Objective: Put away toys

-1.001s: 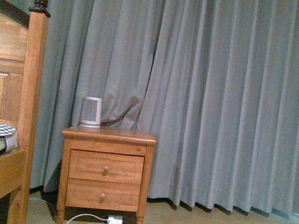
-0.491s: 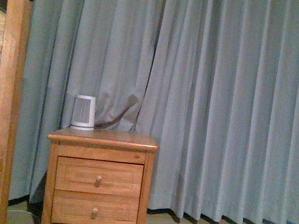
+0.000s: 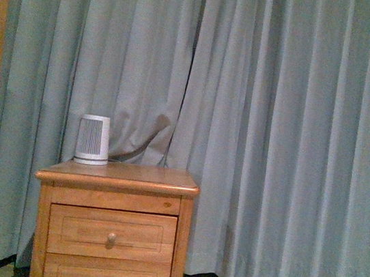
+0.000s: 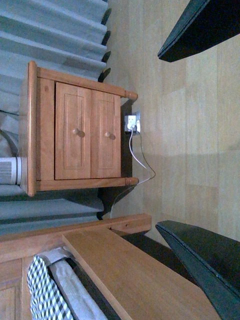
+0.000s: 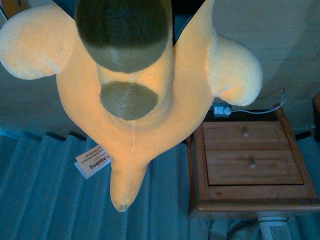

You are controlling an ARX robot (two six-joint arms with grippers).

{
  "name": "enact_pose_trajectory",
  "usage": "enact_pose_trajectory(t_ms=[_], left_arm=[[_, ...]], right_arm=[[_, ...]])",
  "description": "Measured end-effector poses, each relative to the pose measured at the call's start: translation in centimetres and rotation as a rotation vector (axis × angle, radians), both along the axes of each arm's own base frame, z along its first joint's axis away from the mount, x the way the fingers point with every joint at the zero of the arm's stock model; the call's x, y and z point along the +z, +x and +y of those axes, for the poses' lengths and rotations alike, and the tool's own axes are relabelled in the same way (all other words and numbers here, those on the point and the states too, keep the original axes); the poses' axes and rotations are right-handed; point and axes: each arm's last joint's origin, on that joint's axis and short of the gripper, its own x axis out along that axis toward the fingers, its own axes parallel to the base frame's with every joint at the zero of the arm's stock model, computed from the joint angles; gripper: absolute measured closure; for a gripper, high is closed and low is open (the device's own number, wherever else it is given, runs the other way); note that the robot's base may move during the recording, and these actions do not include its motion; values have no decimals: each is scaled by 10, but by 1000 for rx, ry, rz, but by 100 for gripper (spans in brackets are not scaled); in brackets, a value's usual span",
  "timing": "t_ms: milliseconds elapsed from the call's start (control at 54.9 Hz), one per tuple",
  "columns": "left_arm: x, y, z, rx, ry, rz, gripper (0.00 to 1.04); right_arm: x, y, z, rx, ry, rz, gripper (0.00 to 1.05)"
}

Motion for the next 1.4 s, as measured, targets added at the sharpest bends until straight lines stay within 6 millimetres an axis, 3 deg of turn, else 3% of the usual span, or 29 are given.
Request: enact_pose_trajectory(t_ms=[1401], left_arm=[[0,0,0,0,0,0,6]], right_arm=[[0,0,0,-6,0,0,95]])
